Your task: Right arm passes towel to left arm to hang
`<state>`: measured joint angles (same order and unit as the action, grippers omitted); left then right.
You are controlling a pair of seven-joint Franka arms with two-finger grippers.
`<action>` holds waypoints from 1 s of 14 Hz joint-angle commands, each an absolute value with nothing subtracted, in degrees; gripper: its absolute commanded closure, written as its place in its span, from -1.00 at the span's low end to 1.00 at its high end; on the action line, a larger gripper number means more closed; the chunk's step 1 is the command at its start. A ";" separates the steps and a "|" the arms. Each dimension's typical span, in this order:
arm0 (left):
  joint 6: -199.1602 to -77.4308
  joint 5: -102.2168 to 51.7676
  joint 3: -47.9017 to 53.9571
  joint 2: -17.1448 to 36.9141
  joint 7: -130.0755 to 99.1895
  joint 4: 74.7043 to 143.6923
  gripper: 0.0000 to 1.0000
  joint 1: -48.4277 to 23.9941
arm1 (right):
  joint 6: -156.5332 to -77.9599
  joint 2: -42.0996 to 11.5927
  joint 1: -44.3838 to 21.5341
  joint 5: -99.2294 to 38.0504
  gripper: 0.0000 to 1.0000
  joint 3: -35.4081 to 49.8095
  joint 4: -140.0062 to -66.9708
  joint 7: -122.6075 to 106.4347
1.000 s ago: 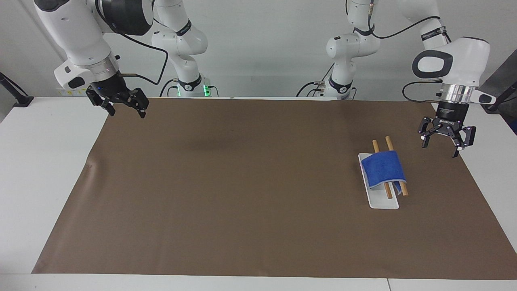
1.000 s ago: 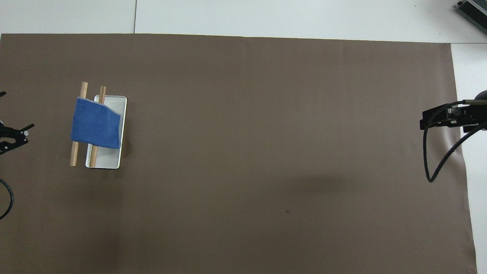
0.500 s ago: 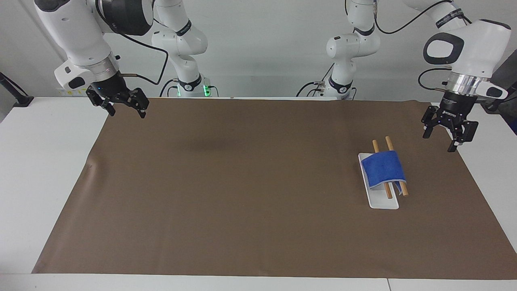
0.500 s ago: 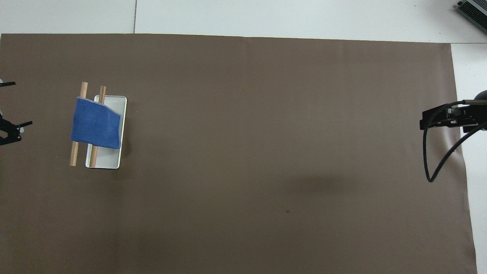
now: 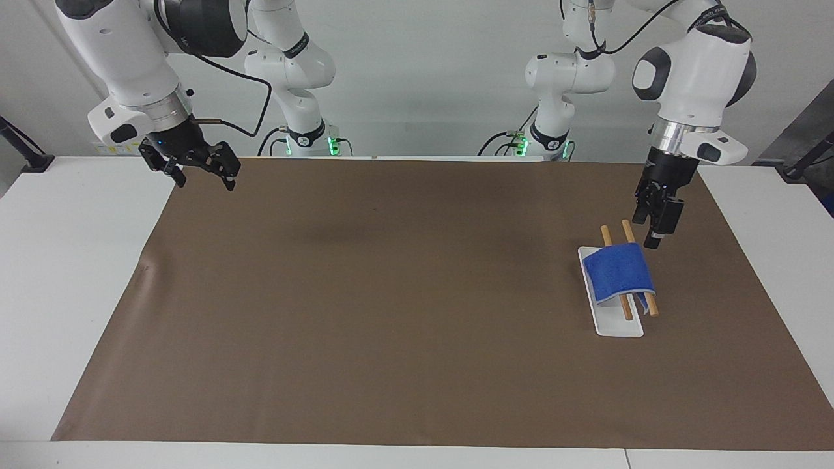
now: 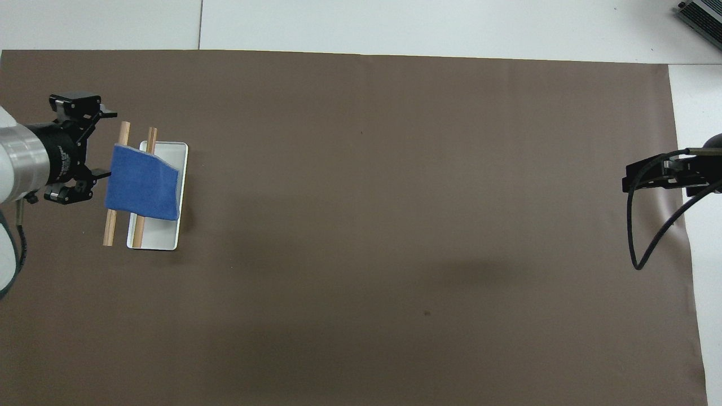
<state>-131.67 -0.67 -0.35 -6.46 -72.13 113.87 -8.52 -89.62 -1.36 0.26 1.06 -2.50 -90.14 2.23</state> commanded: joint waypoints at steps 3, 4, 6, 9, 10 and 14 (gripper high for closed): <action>-127.10 0.62 -1.32 -5.36 -40.84 110.75 -1.00 -10.37 | -89.65 -0.09 0.09 0.00 -1.00 -2.81 -91.67 2.99; -127.00 0.62 -1.32 -4.84 -32.69 109.87 -1.00 -9.94 | -89.65 -0.09 0.09 0.00 -1.00 -2.81 -91.67 2.99; -126.56 0.53 -1.49 -4.48 -17.21 108.90 -1.00 -9.49 | -89.65 -0.09 0.09 0.00 -1.00 -2.81 -91.58 2.99; -120.62 0.79 -1.76 -2.73 -8.82 103.73 -1.00 -9.40 | -89.65 -0.09 0.09 0.00 -1.00 -2.81 -91.58 2.99; -117.37 0.79 -2.02 -2.20 -4.09 101.97 -1.00 -9.32 | -89.65 -0.09 0.09 0.00 -1.00 -2.81 -91.67 2.99; -107.43 1.14 -2.02 -1.59 0.35 93.80 -1.00 -7.82 | -89.65 -0.09 0.09 0.00 -1.00 -2.81 -91.58 2.99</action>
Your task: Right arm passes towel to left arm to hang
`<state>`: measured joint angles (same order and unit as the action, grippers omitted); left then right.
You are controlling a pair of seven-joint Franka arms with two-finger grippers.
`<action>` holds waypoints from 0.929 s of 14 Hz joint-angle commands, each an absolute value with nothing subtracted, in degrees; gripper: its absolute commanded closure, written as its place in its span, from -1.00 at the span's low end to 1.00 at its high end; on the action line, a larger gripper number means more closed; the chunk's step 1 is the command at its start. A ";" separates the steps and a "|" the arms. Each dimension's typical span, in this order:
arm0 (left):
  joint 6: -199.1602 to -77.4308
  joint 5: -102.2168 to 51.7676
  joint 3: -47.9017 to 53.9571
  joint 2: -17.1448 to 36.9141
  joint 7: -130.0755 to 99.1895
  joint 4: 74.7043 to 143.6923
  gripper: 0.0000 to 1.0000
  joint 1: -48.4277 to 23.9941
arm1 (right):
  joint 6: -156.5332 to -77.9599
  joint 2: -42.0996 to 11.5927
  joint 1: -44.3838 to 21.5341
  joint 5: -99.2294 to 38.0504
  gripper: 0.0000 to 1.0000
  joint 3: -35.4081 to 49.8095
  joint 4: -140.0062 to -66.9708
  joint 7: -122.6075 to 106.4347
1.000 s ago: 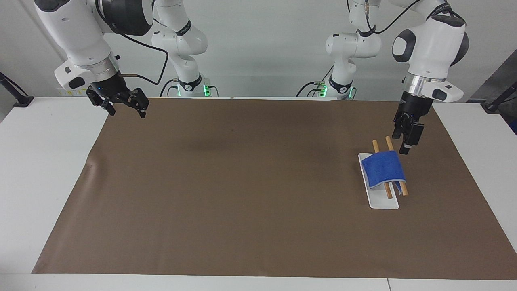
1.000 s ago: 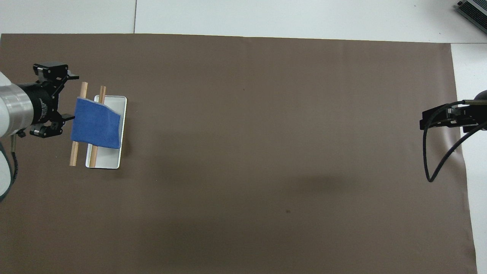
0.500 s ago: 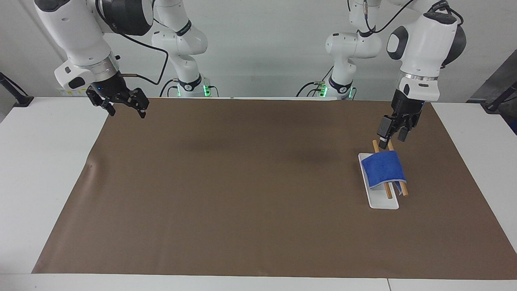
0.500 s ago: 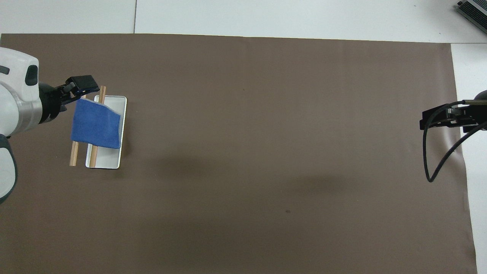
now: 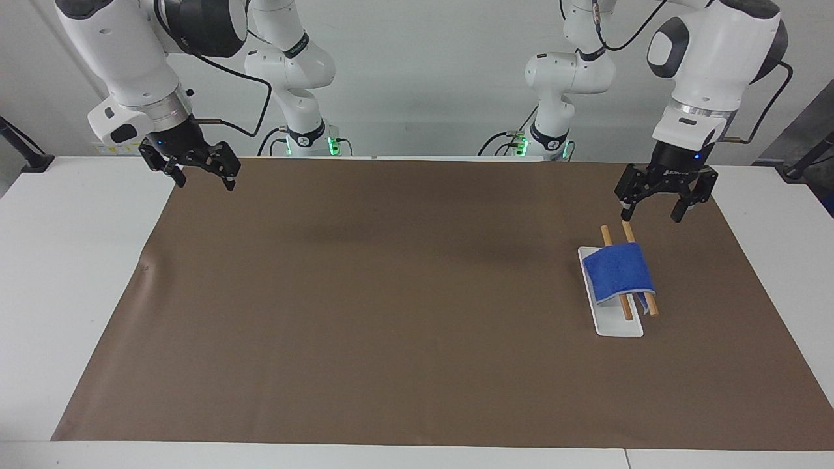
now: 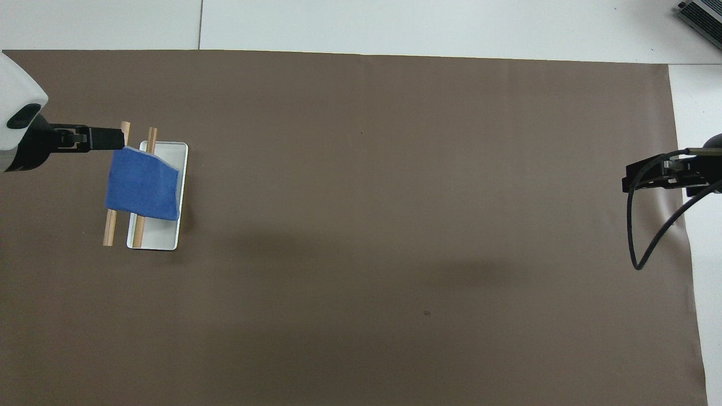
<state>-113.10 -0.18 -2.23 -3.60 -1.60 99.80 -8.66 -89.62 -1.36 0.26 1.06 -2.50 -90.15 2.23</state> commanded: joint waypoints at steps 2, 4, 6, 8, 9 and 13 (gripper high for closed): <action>-101.98 1.84 -2.11 -0.62 0.79 89.23 -1.00 -7.73 | -89.65 -0.09 0.09 0.00 -1.00 -2.81 -91.58 2.99; -98.11 1.58 -2.20 -0.18 2.19 86.32 -1.00 -7.30 | -89.65 0.00 0.09 0.00 -1.00 -2.81 -91.58 2.99; -92.05 1.50 -2.11 0.70 2.29 82.11 -1.00 -6.94 | -89.65 -0.09 0.09 0.00 -1.00 -2.81 -91.58 2.99; -86.60 0.27 -2.28 1.67 2.29 81.30 -1.00 -6.77 | -89.65 -0.09 0.09 0.00 -1.00 -2.81 -91.58 2.90; -83.79 -0.78 -2.29 1.67 2.29 81.30 -1.00 -6.33 | -89.65 -0.09 0.09 0.00 -1.00 -2.81 -91.67 2.99; -77.02 -0.71 -2.20 0.70 2.63 81.47 -1.00 -5.62 | -89.65 -0.09 0.09 0.00 -1.00 -2.81 -91.58 2.90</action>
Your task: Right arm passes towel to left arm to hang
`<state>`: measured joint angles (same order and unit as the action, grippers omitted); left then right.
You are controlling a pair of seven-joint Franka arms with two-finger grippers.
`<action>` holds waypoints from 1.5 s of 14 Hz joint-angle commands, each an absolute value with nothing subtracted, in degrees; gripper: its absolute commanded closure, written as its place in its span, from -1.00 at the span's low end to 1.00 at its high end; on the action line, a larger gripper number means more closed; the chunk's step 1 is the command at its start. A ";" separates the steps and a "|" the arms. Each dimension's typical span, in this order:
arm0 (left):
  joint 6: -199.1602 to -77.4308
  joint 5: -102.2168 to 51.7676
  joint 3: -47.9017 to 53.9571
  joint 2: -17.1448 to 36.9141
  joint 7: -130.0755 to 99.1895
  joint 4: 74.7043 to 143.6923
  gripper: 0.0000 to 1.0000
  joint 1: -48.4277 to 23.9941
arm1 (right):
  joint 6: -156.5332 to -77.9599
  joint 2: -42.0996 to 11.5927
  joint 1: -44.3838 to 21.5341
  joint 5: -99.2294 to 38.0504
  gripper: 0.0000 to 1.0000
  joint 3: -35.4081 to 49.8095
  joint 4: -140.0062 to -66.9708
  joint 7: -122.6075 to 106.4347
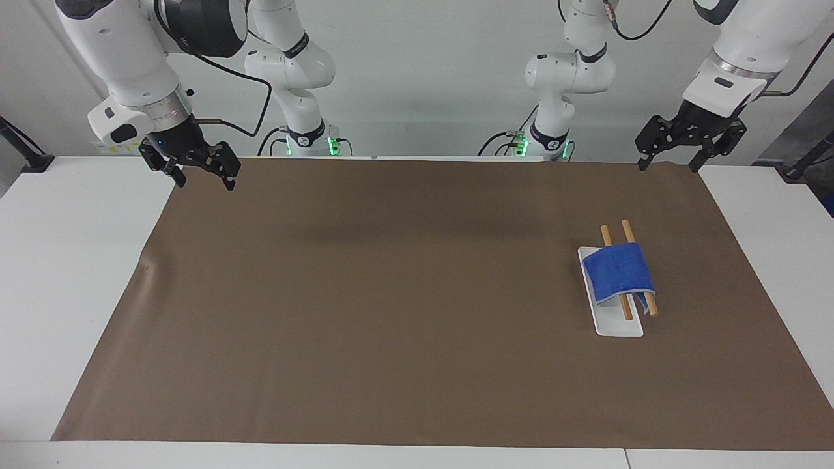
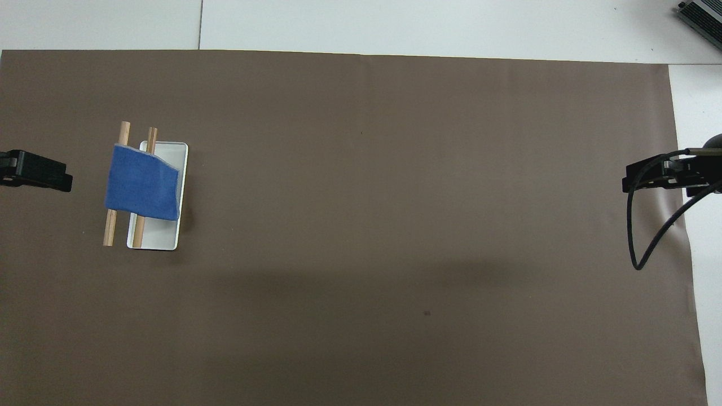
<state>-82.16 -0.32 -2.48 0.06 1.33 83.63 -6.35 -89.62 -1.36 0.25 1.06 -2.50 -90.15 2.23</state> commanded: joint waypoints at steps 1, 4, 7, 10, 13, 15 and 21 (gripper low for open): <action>-75.17 -0.27 -2.11 0.09 4.20 81.47 -1.00 -5.45 | -89.65 -0.09 0.09 0.00 -1.00 -2.81 -91.67 2.99; -75.67 0.70 -1.58 -1.32 5.01 83.23 -1.00 -5.89 | -89.65 -0.09 0.09 0.00 -1.00 -2.81 -91.58 2.90; -76.90 0.70 -1.58 -1.32 5.01 83.23 -1.00 -5.54 | -89.65 -0.09 0.09 0.00 -1.00 -2.81 -91.67 2.99; -77.43 0.70 -1.67 -1.76 4.39 84.37 -1.00 -5.80 | -89.65 -0.09 0.09 0.00 -1.00 -2.81 -91.67 2.99; -81.11 0.70 -1.67 -2.46 4.57 86.48 -1.00 -5.45 | -89.65 -0.09 0.09 0.00 -1.00 -2.81 -91.67 2.99; -81.65 0.70 -1.58 -2.72 4.57 86.92 -1.00 -5.71 | -89.65 -0.09 0.09 0.00 -1.00 -2.81 -91.67 2.99; -81.47 0.70 -1.58 -2.90 4.75 87.36 -1.00 -5.89 | -89.65 -0.09 0.09 0.00 -1.00 -2.81 -91.67 2.90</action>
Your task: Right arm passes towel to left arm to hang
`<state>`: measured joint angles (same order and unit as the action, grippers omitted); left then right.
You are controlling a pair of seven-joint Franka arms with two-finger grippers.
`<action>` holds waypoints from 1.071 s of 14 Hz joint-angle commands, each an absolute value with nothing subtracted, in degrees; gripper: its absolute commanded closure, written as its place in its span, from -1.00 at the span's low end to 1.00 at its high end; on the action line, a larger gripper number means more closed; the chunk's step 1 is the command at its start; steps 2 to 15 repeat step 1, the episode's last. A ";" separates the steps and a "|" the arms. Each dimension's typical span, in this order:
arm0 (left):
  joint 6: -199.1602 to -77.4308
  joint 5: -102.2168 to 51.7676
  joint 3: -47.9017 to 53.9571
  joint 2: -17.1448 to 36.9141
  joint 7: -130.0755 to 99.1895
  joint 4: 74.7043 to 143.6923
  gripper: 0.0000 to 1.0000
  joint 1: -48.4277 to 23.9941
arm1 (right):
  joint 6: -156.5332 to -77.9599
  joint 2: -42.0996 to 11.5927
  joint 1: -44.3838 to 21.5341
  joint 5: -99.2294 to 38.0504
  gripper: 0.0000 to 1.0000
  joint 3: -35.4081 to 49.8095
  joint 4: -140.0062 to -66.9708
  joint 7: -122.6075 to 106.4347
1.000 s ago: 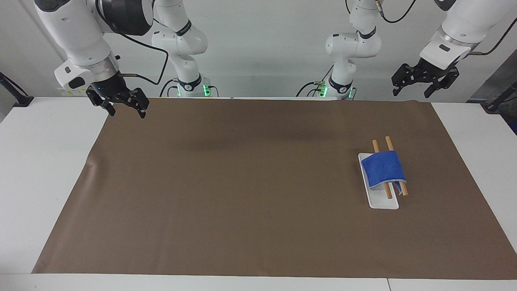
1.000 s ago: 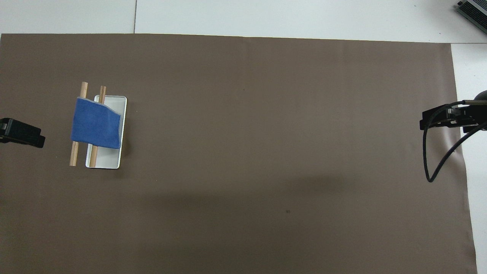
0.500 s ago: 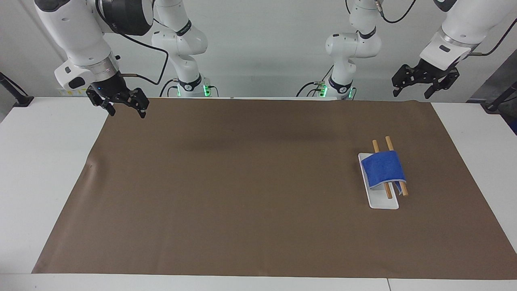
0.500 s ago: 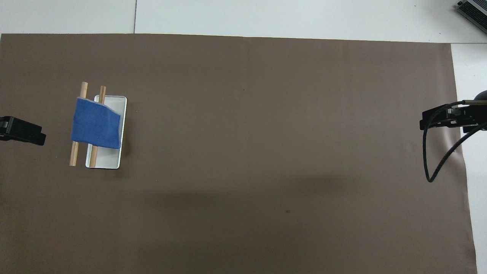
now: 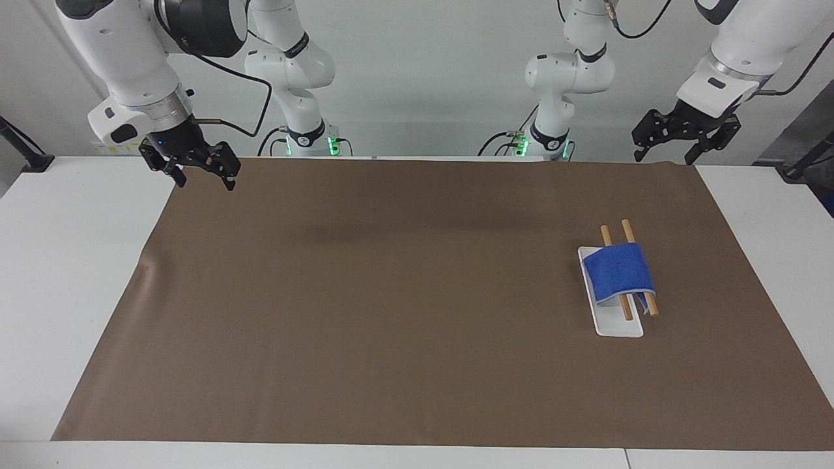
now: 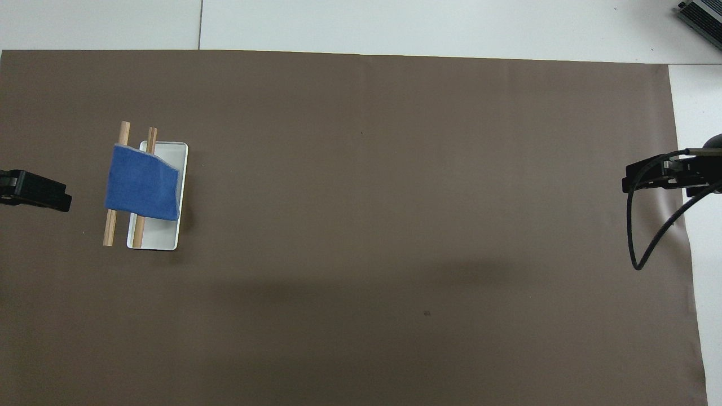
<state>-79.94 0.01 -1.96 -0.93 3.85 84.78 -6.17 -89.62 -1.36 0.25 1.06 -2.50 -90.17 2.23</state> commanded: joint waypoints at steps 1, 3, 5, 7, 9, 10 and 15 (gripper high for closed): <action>-81.56 0.70 -1.67 -2.99 4.75 87.36 -1.00 -5.89 | -89.65 -0.09 0.09 0.00 -1.00 -2.81 -91.67 2.99; -81.56 0.70 -1.67 -2.99 4.75 87.36 -1.00 -5.89 | -89.65 -0.09 0.09 0.00 -1.00 -2.81 -91.67 2.99; -81.56 0.70 -1.67 -2.99 4.75 87.36 -1.00 -5.89 | -89.65 -0.09 0.09 0.00 -1.00 -2.81 -91.67 2.99; -81.56 0.70 -1.67 -2.99 4.75 87.36 -1.00 -5.89 | -89.65 -0.09 0.09 0.00 -1.00 -2.81 -91.67 2.99; -81.56 0.70 -1.67 -2.99 4.75 87.36 -1.00 -5.89 | -89.65 -0.09 0.09 0.00 -1.00 -2.81 -91.67 2.99; -81.56 0.70 -1.67 -2.99 4.75 87.36 -1.00 -5.89 | -89.65 -0.09 0.09 0.00 -1.00 -2.81 -91.67 2.99; -81.56 0.70 -1.67 -2.99 4.75 87.36 -1.00 -5.89 | -89.65 -0.09 0.09 0.00 -1.00 -2.81 -91.67 2.99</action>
